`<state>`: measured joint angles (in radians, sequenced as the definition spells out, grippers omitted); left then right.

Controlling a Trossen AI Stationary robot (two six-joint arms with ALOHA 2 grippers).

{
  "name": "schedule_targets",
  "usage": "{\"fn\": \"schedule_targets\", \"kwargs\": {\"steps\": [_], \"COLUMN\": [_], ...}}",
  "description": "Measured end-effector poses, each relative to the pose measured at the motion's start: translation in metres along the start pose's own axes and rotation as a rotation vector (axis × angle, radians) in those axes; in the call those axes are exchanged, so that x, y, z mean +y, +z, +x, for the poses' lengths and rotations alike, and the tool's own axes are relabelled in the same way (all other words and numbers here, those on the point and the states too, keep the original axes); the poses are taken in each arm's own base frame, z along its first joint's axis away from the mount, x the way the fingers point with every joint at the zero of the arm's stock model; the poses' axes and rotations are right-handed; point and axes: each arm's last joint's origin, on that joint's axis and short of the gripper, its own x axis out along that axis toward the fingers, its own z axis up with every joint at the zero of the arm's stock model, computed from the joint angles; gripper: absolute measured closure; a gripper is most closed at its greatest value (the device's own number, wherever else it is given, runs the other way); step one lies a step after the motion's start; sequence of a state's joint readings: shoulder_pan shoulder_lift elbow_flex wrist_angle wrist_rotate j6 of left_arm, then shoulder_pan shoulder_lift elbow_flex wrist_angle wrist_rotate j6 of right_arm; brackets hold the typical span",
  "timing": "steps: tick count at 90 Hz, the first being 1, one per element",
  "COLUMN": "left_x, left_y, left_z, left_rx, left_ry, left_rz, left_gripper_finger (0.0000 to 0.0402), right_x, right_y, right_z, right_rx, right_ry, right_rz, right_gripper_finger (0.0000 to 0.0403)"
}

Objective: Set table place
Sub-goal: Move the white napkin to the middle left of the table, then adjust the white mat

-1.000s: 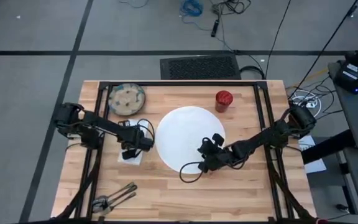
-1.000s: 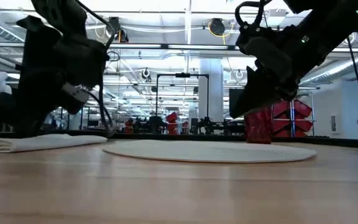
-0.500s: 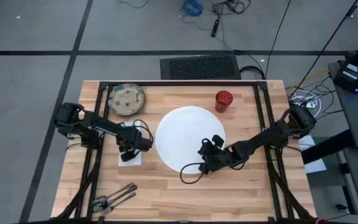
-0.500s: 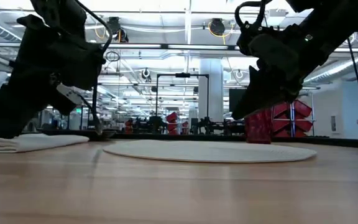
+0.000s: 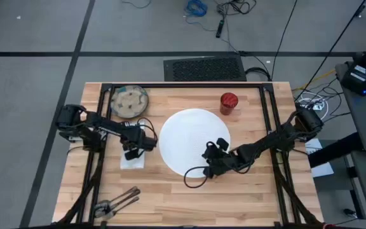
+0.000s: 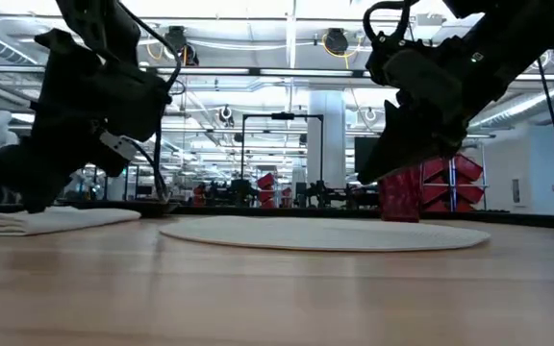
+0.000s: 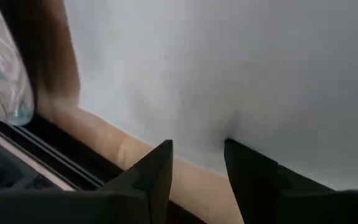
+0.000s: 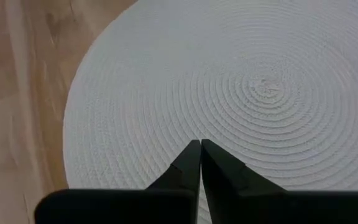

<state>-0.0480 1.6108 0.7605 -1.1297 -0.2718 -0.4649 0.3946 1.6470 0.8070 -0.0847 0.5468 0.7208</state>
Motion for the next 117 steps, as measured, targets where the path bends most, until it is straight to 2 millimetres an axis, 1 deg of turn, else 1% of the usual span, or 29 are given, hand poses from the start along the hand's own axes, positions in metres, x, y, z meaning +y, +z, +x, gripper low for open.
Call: {"fn": "schedule_targets", "kwargs": {"steps": [7,13,29,42,53,68,89,104,117], "left_x": [0.001,0.001,0.001,0.006,0.008,0.007,0.007,0.006,0.004], "left_y": [0.0,0.001,0.006,0.008,0.008,0.008,0.008,0.007,0.007], "left_z": [0.0,0.0,0.008,0.011,0.011,0.011,0.011,0.011,0.011], "left_rx": [0.0,-0.016,-0.083,-0.096,-0.095,-0.099,-0.099,-0.097,-0.1], "left_ry": [0.001,0.015,0.015,0.056,0.062,0.061,0.059,0.053,0.054], "left_rz": [-0.002,0.005,0.011,-0.008,-0.015,-0.015,-0.015,-0.011,-0.02], "left_gripper_finger": [0.0269,0.0269,0.0269,0.0269,0.0269,0.0269,0.0269,0.0269,0.0269], "right_x": [0.0,-0.002,-0.009,-0.005,0.002,0.007,0.009,0.011,0.015], "right_y": [0.0,0.0,-0.009,-0.022,-0.027,-0.028,-0.026,-0.028,-0.029], "right_z": [0.0,0.004,0.028,0.051,0.06,0.057,0.053,0.052,0.047], "right_rx": [-0.004,-0.03,-0.014,-0.006,-0.022,-0.019,0.026,0.032,0.039], "right_ry": [-0.004,-0.045,-0.137,-0.114,-0.068,-0.024,0.046,0.057,0.086], "right_rz": [-0.005,-0.008,-0.024,-0.044,-0.026,-0.025,-0.013,-0.005,-0.013], "right_gripper_finger": [0.0403,0.0403,0.0403,0.0403,0.0403,0.0403,0.0403,0.0403,0.0403]}}
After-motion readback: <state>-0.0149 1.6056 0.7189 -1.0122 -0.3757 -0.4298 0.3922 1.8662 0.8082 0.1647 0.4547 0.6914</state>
